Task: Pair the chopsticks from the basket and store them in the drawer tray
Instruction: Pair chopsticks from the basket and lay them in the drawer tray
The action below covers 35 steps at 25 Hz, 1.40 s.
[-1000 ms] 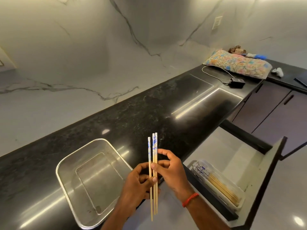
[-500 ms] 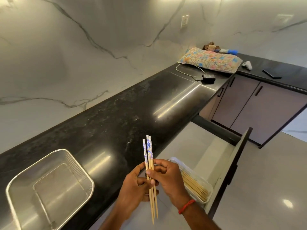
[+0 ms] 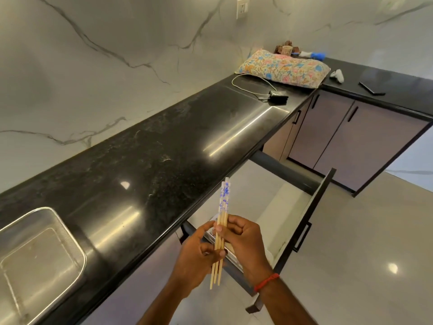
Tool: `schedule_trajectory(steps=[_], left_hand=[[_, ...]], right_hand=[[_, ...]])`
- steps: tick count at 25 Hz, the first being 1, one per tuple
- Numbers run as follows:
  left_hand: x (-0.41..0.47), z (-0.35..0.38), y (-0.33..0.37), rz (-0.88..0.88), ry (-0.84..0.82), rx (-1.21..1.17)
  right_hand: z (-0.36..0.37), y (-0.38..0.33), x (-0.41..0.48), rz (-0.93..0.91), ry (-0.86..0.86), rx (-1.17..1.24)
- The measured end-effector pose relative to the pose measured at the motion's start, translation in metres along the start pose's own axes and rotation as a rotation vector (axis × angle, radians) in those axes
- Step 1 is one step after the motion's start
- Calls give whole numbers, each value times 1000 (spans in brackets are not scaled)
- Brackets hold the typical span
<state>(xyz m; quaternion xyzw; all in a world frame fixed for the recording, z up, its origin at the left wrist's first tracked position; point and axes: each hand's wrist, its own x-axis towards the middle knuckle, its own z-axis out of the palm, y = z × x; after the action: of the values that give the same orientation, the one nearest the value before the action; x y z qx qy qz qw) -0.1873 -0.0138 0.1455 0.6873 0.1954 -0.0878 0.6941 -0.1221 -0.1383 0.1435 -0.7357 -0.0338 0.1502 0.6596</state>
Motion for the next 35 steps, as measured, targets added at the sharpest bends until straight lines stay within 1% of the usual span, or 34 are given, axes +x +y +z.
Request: schedule_trajectory(steps=[3, 5, 8, 11, 14, 17, 23, 26, 28, 31, 35], left_hand=[[8, 17, -5, 29, 9, 18], [13, 28, -8, 15, 19, 13], [21, 43, -14, -86, 9, -87], [31, 52, -26, -147, -50, -83], [36, 52, -34, -252, -37, -49], [35, 49, -42, -269, -19, 47], [33, 46, -52, -281, -8, 36], [35, 45, -56, -303, 19, 65], [39, 46, -58, -317, 31, 81], [43, 51, -60, -322, 23, 116], [50, 53, -62, -290, 2, 164]], right_hand=[[-12, 8, 4, 38, -21, -31], [-20, 11, 9, 43, -42, -87], [-32, 10, 24, 35, -52, -176], [-43, 8, 50, -26, -49, -197], [-52, 16, 77, -89, -21, -268], [-58, 40, 99, -108, -79, -450], [-54, 128, 117, 38, -204, -741], [-49, 159, 115, 25, -239, -905], [-46, 170, 113, -8, -240, -1021], [-42, 173, 107, 1, -240, -1103], [-43, 176, 102, -9, -283, -1212]])
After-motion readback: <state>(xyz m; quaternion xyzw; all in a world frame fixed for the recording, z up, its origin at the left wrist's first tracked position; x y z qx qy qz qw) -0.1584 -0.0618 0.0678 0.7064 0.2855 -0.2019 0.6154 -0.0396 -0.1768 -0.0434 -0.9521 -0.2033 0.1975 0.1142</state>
